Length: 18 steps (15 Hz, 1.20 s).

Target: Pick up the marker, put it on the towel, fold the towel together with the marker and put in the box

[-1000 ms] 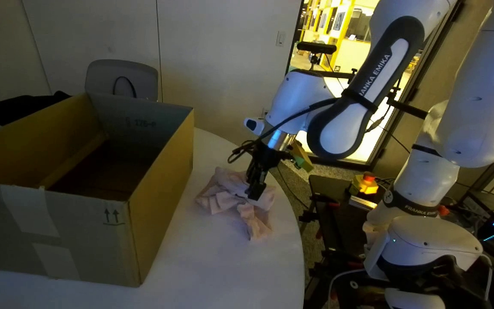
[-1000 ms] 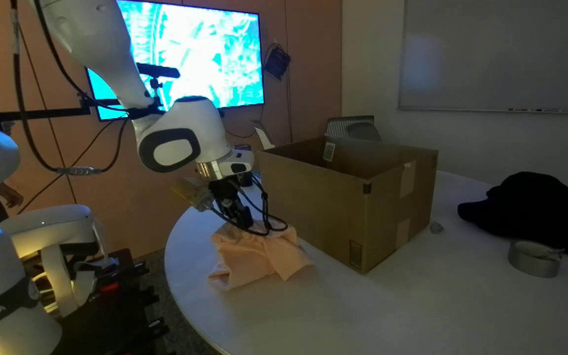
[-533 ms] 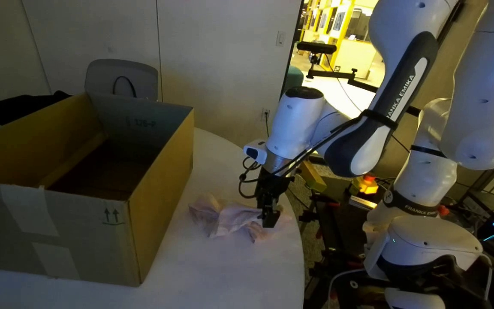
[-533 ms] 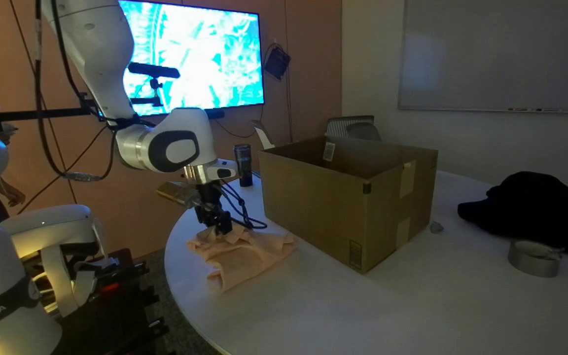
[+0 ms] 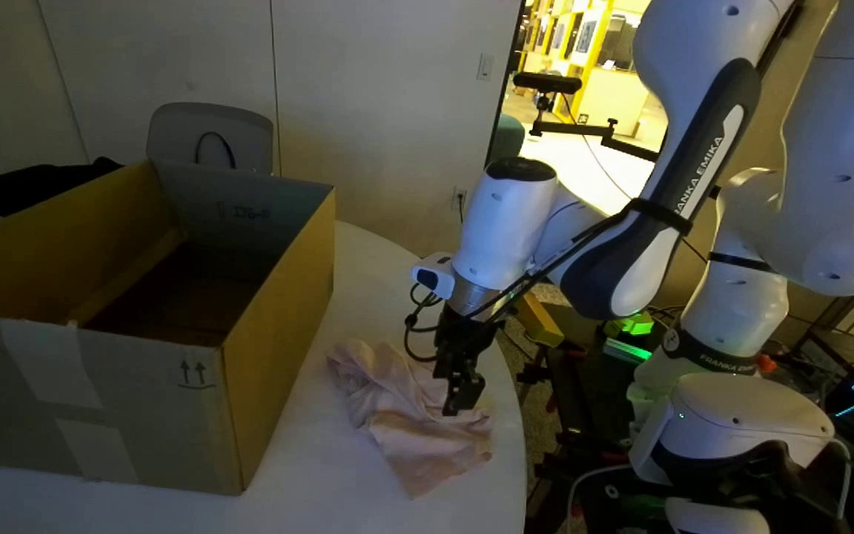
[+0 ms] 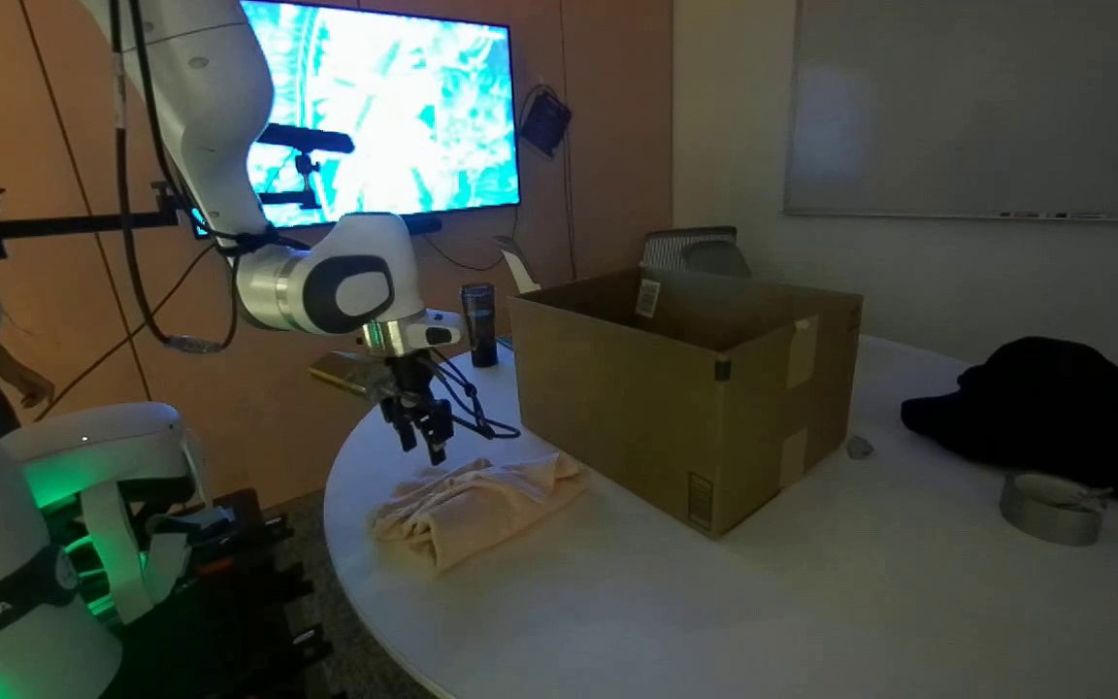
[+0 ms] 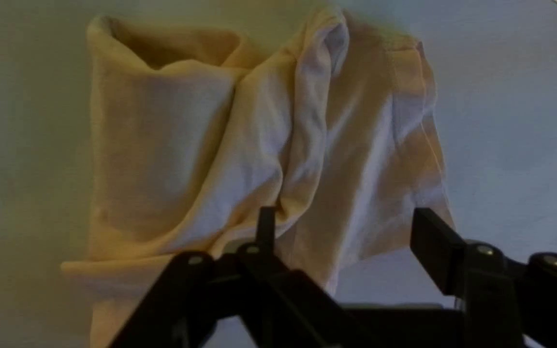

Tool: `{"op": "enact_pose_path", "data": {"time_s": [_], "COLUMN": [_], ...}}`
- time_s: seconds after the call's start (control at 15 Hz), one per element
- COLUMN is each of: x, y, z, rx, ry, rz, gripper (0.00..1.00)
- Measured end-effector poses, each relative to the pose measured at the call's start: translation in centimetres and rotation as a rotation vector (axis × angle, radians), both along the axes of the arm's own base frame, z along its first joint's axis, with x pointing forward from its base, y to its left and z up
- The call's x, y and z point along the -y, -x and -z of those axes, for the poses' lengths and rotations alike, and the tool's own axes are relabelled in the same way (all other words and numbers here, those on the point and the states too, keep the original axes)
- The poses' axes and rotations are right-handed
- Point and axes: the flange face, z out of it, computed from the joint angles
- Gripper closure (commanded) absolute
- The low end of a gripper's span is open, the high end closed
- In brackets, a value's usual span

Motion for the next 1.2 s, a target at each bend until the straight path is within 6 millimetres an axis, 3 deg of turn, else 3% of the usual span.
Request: {"op": "enact_pose_path", "data": {"time_s": [0.2,0.53,1.2], "x": [-0.5,1.6,6.6], "y": [-0.6,-2.4,-6.8], "z": [-1.5,-1.7,5.5], "rx": [0.039,0.059,-0.048], "ry": [0.002,0.023,0.013], "rz": [-0.013,-0.01,0.02], "gripper": [0.0,0.0,0.0]}}
